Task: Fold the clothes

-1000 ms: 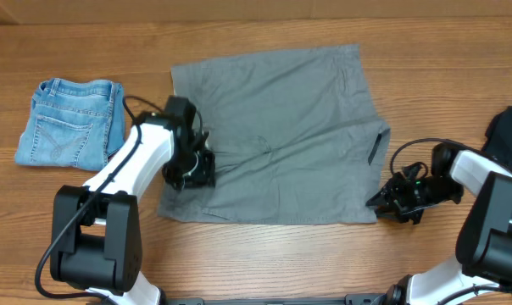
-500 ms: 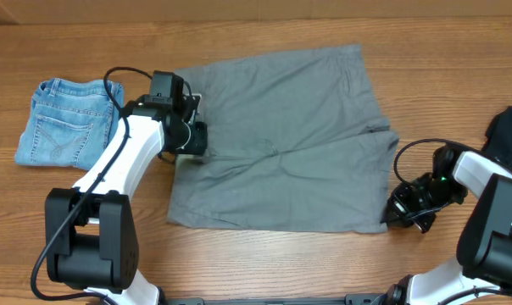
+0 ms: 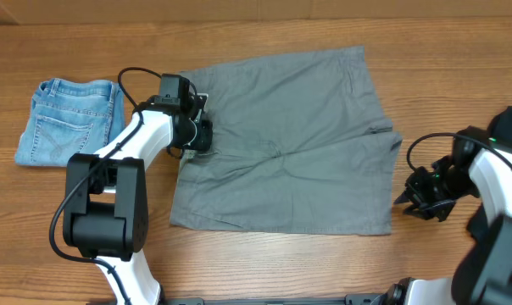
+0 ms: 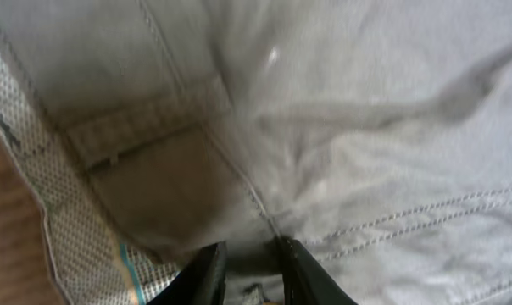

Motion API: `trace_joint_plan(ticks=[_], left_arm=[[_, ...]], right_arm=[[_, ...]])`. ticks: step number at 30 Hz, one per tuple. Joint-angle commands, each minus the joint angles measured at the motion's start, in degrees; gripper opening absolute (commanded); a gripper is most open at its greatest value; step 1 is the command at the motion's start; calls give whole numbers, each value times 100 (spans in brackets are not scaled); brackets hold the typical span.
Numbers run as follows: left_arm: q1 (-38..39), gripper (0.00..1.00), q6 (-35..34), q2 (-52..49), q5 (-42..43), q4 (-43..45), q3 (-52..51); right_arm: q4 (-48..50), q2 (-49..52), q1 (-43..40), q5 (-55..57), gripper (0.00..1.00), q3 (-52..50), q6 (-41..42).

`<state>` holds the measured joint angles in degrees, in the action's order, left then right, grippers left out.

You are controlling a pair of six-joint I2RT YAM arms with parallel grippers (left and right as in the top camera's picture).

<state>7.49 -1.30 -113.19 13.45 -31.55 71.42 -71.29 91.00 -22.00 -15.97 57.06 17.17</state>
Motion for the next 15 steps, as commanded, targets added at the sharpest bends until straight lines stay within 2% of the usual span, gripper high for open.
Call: trace_joint_plan(ticks=[1,5,7,8,10,15], left_arm=[[46,22,98,-256,177,201,33],[28,7,-52,-264,138,509,33],[17,5,-61,-264,136,654,33],[7,5,-63,-264,133,682,33],[-50,13,-192,-262,118,695,37],[-192,15,-258,-262,151,684,37]], right_arm=[[-219,-503,-22,61,38,90,90],[-31,-614,-20,85,40,-254,96],[254,-603,-20,81,41,-562,295],[354,-603,-20,48,41,-710,382],[511,-603,-20,-131,38,-1051,391],[918,-603,-9,-389,37,-1519,393]])
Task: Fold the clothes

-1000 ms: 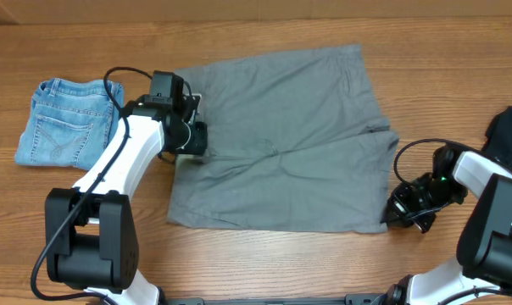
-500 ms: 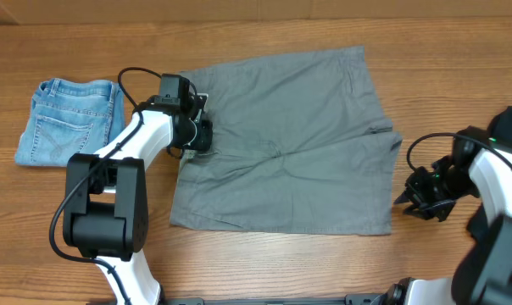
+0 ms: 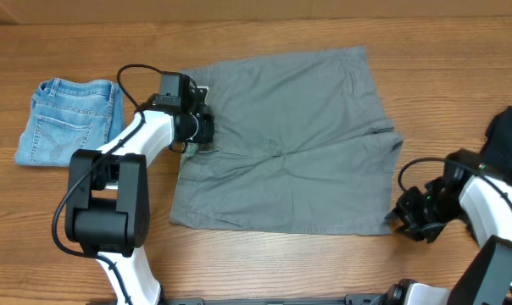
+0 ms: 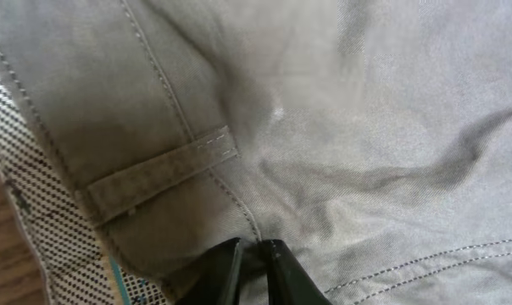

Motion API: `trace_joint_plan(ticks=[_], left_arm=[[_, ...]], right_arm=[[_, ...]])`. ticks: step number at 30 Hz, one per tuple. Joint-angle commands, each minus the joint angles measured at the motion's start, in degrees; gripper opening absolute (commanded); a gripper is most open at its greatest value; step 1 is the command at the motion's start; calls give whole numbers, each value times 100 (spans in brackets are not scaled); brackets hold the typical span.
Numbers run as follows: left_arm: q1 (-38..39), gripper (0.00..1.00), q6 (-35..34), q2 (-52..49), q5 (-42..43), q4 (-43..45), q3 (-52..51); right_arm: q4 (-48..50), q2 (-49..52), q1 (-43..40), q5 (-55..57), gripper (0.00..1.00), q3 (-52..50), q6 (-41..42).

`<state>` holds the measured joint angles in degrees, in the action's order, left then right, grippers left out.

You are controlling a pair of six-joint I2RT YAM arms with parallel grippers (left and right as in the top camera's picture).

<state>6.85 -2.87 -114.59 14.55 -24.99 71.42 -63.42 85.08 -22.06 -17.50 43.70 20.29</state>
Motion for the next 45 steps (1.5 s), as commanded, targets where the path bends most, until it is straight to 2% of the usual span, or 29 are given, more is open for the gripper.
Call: trace_joint_plan(ticks=[1,4,7,10,14,20,21,23,30,32,37,40,41,43,45], left_arm=[[-144,15,-101,-125,42,17,37],[-153,10,-94,-125,33,-13,37],[-153,5,-96,-125,33,-31,37],[-157,4,-96,-125,2,-50,37],[-184,4,-96,-125,-13,-57,37],[-278,4,-96,-125,-9,-116,37],[-299,5,-101,-125,9,-111,37],[-321,19,-103,-125,87,-109,37],[-356,45,-79,-125,920,-83,37],[-354,48,-39,-125,935,-94,37],[-243,34,-33,-192,1071,-164,20],[-155,24,-31,-293,793,-232,4],[-142,19,-31,-330,728,-267,2],[-142,4,-33,-409,715,-286,4],[-168,4,-33,-422,719,-308,9]], right_arm=[[201,-11,-2,-280,37,-245,81],[490,-11,-2,-317,37,-363,81],[531,-11,-2,-319,29,-424,210],[435,-11,-2,-295,4,-437,258],[-9,-11,-13,269,4,-433,1150],[-31,-11,-13,245,4,-433,1174],[-11,-11,-13,245,4,-433,1174],[11,-11,-13,245,4,-433,1172],[79,-11,-13,245,4,-433,1167],[101,-11,-13,245,4,-433,1165],[136,-11,-13,245,4,-433,1165],[140,-11,-13,243,4,-433,1143],[138,-11,-13,243,4,-433,1134],[138,-11,-13,243,4,-433,1126],[140,-11,-13,243,4,-433,1126]])
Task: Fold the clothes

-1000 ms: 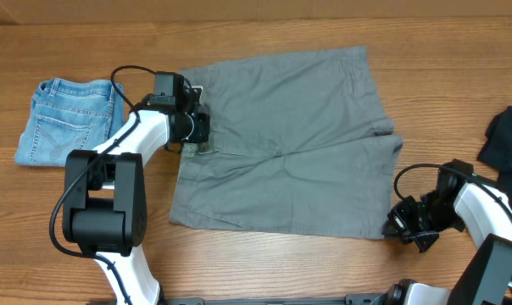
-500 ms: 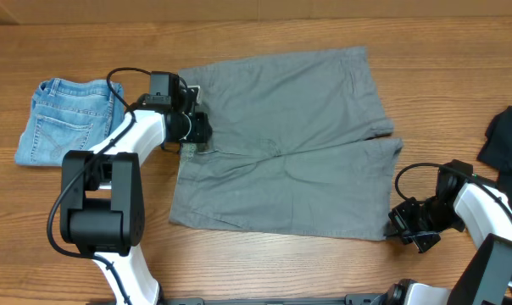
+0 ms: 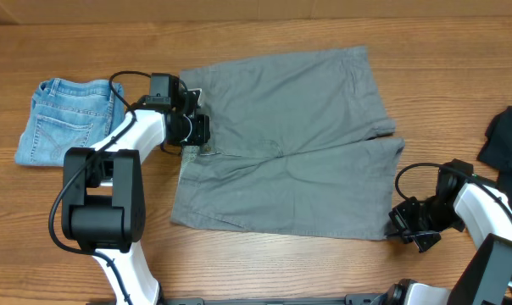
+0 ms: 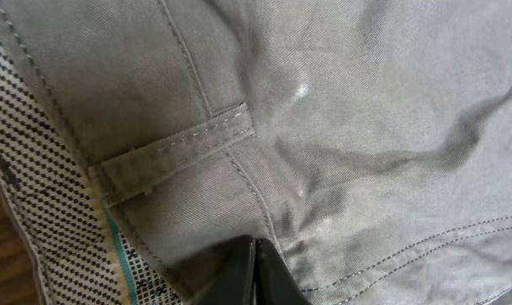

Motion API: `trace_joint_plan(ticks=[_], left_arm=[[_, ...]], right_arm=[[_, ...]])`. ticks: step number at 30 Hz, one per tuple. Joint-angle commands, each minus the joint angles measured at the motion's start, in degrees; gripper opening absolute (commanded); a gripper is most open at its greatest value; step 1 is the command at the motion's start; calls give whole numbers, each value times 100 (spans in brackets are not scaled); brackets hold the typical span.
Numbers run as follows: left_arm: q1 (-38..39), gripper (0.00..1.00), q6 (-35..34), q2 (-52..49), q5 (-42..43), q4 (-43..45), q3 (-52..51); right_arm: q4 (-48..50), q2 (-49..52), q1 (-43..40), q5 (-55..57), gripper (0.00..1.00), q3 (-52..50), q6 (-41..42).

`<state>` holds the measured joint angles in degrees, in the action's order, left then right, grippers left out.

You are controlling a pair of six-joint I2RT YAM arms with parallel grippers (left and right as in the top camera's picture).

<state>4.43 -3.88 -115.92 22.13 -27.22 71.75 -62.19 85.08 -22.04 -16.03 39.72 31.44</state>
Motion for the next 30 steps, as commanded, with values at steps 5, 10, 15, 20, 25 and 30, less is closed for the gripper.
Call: trace_joint_plan(ticks=[5,10,15,20,25,30], left_arm=[[-155,4,44,-98,-24,-369,299],[-527,4,74,11,-205,-942,916],[-743,11,116,-11,-216,-1058,990],[-669,21,136,-90,-212,-1047,850],[-533,27,151,-109,-175,-822,597],[-487,31,179,-122,-225,-697,492]], right_arm=[[37,-11,-15,98,4,-35,9],[81,-11,-15,98,4,-35,9],[83,-11,-15,98,4,-35,9],[87,-11,-15,98,4,-35,7],[85,-11,-15,98,4,-35,7],[87,-11,-15,98,4,-35,7]])
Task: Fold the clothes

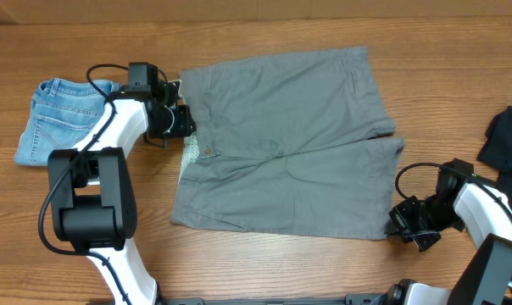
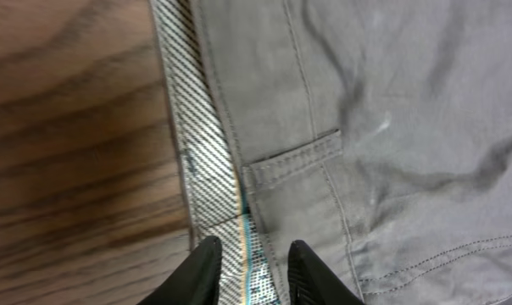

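Grey shorts [image 1: 281, 144] lie flat mid-table, waistband to the left, leg hems to the right. My left gripper [image 1: 173, 120] sits at the upper left of the waistband. In the left wrist view it [image 2: 252, 254] is open, its fingertips [image 2: 209, 250] straddling the turned-out checked waistband lining [image 2: 207, 144], with a belt loop [image 2: 294, 152] just ahead. My right gripper [image 1: 409, 225] rests at the lower right hem corner; whether it holds the cloth cannot be told from overhead.
A folded pair of blue jeans [image 1: 69, 119] lies at the far left, close to my left arm. A dark garment [image 1: 506, 135] shows at the right edge. Bare wooden table [image 1: 264, 263] runs along the front.
My left gripper was shut on the waist fabric by the belt loop; now it is open and farther left, over the waistband's edge and lining. The right arm has not moved.
My left gripper stood slightly open on the shorts' waist, narrowed, then shut on the fabric, and now is open at the waistband edge. My right gripper went from beside the right hem to the lower right hem corner, and the right leg hem lies flatter.
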Motion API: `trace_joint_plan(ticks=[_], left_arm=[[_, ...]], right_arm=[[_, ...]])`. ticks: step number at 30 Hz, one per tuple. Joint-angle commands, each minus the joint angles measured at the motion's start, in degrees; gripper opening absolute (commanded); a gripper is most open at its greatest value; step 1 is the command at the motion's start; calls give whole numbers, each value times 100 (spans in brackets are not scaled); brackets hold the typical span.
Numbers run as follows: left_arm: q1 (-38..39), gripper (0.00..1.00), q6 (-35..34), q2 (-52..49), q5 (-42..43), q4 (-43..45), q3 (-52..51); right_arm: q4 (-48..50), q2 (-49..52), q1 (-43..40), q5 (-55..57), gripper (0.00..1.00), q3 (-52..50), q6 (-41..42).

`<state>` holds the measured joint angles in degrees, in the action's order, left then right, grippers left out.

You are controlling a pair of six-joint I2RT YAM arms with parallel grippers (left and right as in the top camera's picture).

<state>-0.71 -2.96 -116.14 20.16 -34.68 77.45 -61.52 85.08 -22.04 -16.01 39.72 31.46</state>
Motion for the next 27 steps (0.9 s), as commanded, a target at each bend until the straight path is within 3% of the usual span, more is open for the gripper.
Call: trace_joint_plan(ticks=[1,9,27], left_arm=[[26,32,87,-109,-31,66,-96],[79,30,83,-391,245,199,-103],[-4,4,70,-483,732,107,61]], right_arm=[[20,-11,-15,96,4,-35,4],[35,-11,-15,96,4,-35,4],[85,-11,-15,98,4,-35,-37]])
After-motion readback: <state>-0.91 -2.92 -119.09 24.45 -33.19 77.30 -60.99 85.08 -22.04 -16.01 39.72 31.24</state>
